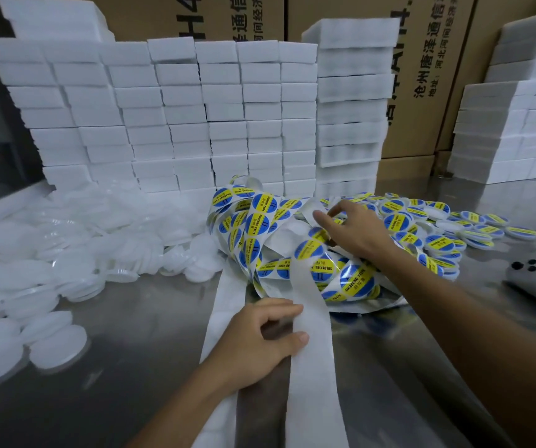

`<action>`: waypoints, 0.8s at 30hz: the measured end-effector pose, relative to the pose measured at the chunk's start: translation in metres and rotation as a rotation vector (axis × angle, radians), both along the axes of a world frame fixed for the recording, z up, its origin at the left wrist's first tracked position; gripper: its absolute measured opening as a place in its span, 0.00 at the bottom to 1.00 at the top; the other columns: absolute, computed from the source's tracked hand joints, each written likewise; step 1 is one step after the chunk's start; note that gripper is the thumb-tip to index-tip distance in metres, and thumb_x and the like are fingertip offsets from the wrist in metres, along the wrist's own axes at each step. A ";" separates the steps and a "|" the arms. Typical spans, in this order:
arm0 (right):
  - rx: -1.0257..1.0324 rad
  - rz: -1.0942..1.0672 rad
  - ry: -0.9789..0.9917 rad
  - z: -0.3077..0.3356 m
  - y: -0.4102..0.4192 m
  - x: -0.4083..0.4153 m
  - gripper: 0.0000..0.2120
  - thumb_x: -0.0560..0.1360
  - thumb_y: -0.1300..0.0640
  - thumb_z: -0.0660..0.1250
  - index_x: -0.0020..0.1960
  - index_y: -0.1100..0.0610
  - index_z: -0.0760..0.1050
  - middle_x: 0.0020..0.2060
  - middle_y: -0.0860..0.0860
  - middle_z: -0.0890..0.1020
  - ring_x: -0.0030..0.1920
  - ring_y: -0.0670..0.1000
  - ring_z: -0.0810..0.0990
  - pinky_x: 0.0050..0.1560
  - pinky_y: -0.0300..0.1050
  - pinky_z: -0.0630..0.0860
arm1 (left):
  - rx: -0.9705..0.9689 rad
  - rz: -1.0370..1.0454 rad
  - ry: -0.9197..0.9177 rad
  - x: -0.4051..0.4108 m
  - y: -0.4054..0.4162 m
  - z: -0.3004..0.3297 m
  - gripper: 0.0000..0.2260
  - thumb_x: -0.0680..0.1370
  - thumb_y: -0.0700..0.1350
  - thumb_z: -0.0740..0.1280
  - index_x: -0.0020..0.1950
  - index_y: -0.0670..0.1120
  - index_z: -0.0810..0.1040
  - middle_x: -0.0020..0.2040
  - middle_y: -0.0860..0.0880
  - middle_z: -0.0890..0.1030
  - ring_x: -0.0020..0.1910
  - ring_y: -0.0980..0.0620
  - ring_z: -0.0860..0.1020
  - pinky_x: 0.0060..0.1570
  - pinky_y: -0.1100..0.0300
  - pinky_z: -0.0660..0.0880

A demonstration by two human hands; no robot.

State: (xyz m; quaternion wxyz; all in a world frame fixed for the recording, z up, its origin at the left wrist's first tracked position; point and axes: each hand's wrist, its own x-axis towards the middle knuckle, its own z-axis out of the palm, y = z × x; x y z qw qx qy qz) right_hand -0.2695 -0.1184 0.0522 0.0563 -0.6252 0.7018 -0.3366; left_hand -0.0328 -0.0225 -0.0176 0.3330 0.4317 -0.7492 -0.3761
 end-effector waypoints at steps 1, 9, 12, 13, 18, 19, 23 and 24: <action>0.022 0.020 -0.026 0.002 0.003 0.003 0.25 0.71 0.29 0.62 0.55 0.48 0.75 0.45 0.49 0.82 0.49 0.52 0.80 0.53 0.54 0.78 | -0.007 0.001 0.005 0.000 0.000 0.000 0.19 0.71 0.48 0.76 0.61 0.57 0.81 0.62 0.63 0.76 0.61 0.68 0.73 0.59 0.75 0.67; 0.171 0.157 -0.241 0.012 0.017 0.026 0.26 0.67 0.30 0.69 0.55 0.46 0.73 0.41 0.46 0.85 0.44 0.49 0.84 0.46 0.48 0.81 | -0.026 0.022 0.083 -0.001 0.002 0.005 0.16 0.71 0.45 0.76 0.59 0.51 0.83 0.57 0.58 0.80 0.54 0.66 0.77 0.52 0.76 0.69; 0.211 0.082 -0.090 0.011 0.015 0.036 0.41 0.66 0.20 0.56 0.68 0.48 0.67 0.49 0.47 0.82 0.58 0.53 0.80 0.61 0.58 0.75 | -0.034 0.031 0.058 -0.001 0.002 0.004 0.17 0.72 0.46 0.76 0.60 0.53 0.82 0.59 0.59 0.79 0.55 0.67 0.77 0.52 0.77 0.69; 0.207 0.041 -0.060 0.009 0.013 0.039 0.44 0.66 0.19 0.53 0.70 0.49 0.66 0.53 0.50 0.81 0.62 0.56 0.77 0.63 0.60 0.72 | -0.035 0.029 0.037 -0.001 0.003 0.004 0.17 0.72 0.47 0.76 0.60 0.55 0.82 0.61 0.60 0.78 0.55 0.67 0.76 0.52 0.77 0.69; 0.230 -0.038 -0.069 -0.001 0.003 0.049 0.31 0.67 0.30 0.67 0.63 0.48 0.73 0.56 0.50 0.79 0.59 0.55 0.77 0.62 0.54 0.71 | -0.051 0.019 -0.025 -0.001 0.003 0.003 0.16 0.72 0.50 0.76 0.58 0.61 0.80 0.63 0.62 0.74 0.59 0.66 0.74 0.57 0.75 0.68; 0.228 -0.039 -0.109 -0.002 0.002 0.051 0.26 0.68 0.36 0.71 0.60 0.48 0.75 0.53 0.49 0.79 0.57 0.54 0.77 0.63 0.55 0.71 | -0.054 0.015 -0.025 -0.001 0.003 0.003 0.16 0.72 0.50 0.76 0.57 0.61 0.81 0.63 0.62 0.74 0.59 0.66 0.75 0.57 0.75 0.68; -0.038 0.017 -0.299 -0.002 0.000 0.059 0.10 0.73 0.59 0.68 0.54 0.53 0.82 0.43 0.47 0.81 0.47 0.53 0.82 0.52 0.51 0.79 | -0.106 0.077 0.071 -0.002 0.002 0.002 0.08 0.71 0.46 0.76 0.46 0.58 0.84 0.51 0.58 0.81 0.48 0.63 0.79 0.44 0.75 0.70; -0.119 0.067 -0.358 0.001 0.004 0.063 0.12 0.75 0.62 0.65 0.55 0.54 0.82 0.43 0.48 0.81 0.44 0.54 0.83 0.45 0.49 0.80 | -0.115 0.125 0.119 -0.001 0.002 0.002 0.07 0.71 0.44 0.76 0.41 0.57 0.84 0.46 0.57 0.82 0.44 0.62 0.80 0.41 0.74 0.70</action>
